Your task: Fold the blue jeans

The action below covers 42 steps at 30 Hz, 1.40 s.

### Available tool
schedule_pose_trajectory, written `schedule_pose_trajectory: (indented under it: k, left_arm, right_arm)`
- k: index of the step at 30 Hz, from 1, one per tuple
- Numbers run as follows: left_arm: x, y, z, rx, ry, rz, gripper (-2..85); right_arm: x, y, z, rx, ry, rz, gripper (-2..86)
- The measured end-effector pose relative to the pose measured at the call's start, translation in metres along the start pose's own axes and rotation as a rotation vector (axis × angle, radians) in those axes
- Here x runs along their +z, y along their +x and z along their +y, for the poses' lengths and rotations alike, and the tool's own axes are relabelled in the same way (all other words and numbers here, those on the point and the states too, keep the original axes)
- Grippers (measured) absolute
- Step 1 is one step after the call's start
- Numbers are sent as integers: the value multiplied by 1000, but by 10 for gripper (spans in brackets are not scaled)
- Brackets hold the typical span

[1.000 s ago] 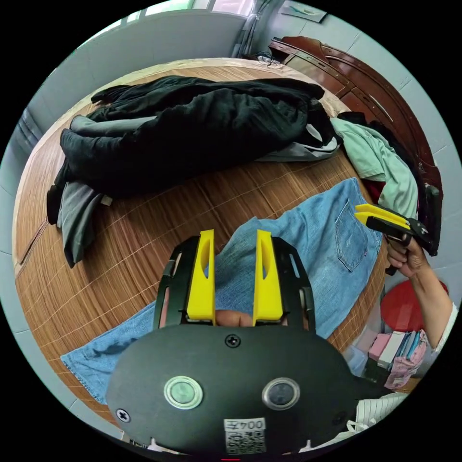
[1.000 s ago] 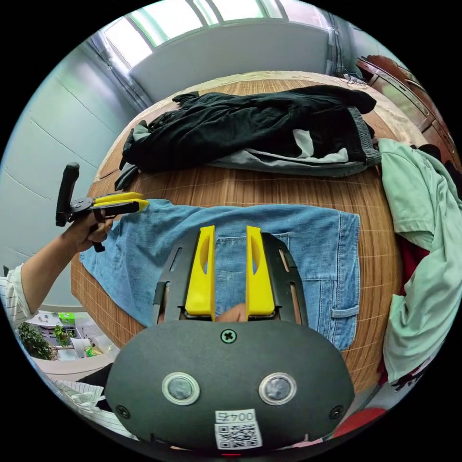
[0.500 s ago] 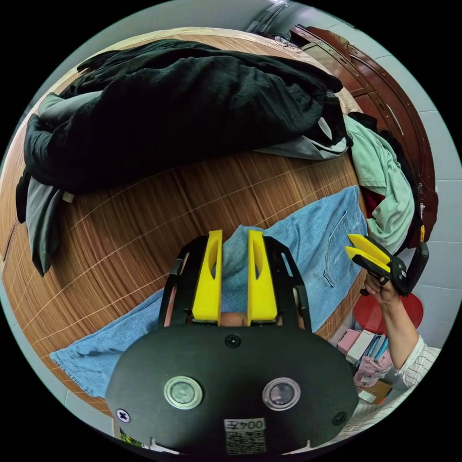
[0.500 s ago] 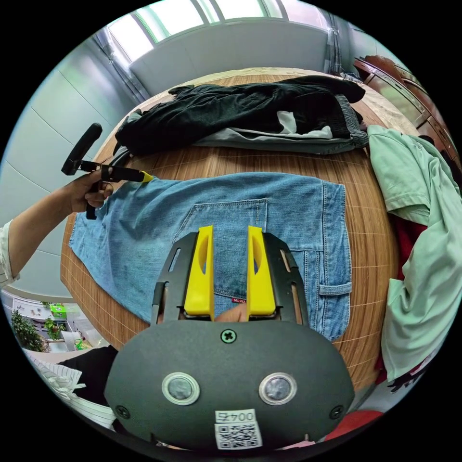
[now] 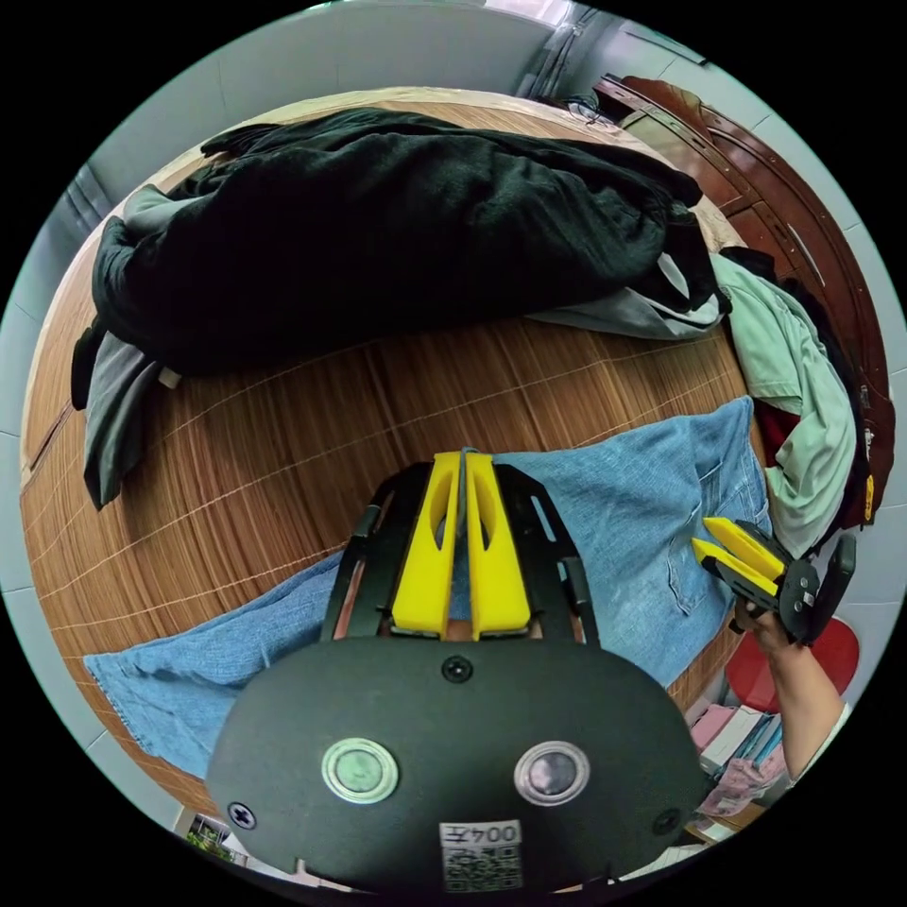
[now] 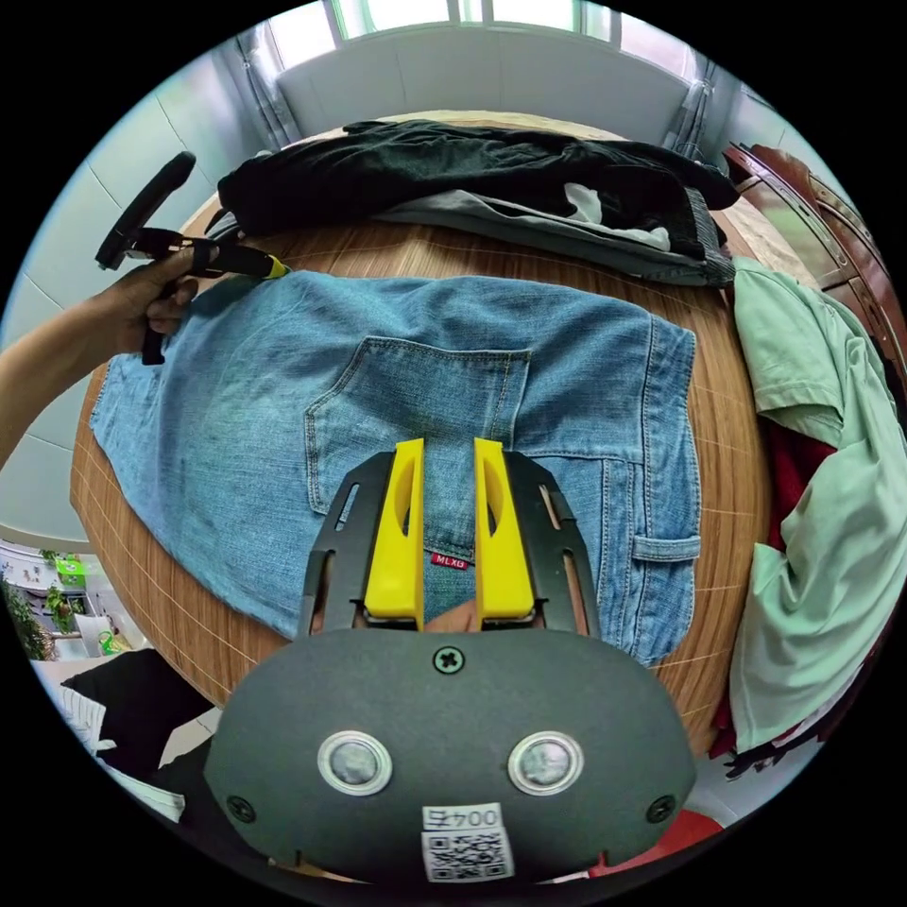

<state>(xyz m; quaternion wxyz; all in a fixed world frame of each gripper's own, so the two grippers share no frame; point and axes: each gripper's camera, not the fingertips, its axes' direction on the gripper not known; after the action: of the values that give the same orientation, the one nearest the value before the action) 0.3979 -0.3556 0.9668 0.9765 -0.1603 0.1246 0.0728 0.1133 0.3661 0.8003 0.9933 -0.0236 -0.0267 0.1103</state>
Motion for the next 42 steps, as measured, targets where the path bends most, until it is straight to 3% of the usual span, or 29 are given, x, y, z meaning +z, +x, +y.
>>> schedule_pose_trajectory:
  k: [8,15,20,24,29,37,42]
  left_arm:
    - [-52,-18,44,17,171,174,14]
    - [-95,-20,91,12,326,4,19]
    - [-83,18,129,182,264,-9,11]
    - [-63,22,147,173,217,-87,8]
    - [-95,14,151,163,259,-97,7]
    - [-123,-4,197,129,60,-104,8]
    - [-118,-26,252,78,-33,-130,8]
  right_arm:
    - [-16,-6,-11,25,41,-1,97]
    - [-20,-13,-60,15,99,-21,84]
    - [13,-41,-106,-69,31,-15,81]
    - [40,-42,-123,-30,-61,23,63]
    - [12,-59,-121,20,18,-43,64]
    - [-3,-207,-99,-128,17,-277,75]
    - [12,-295,-88,-221,-53,-285,61]
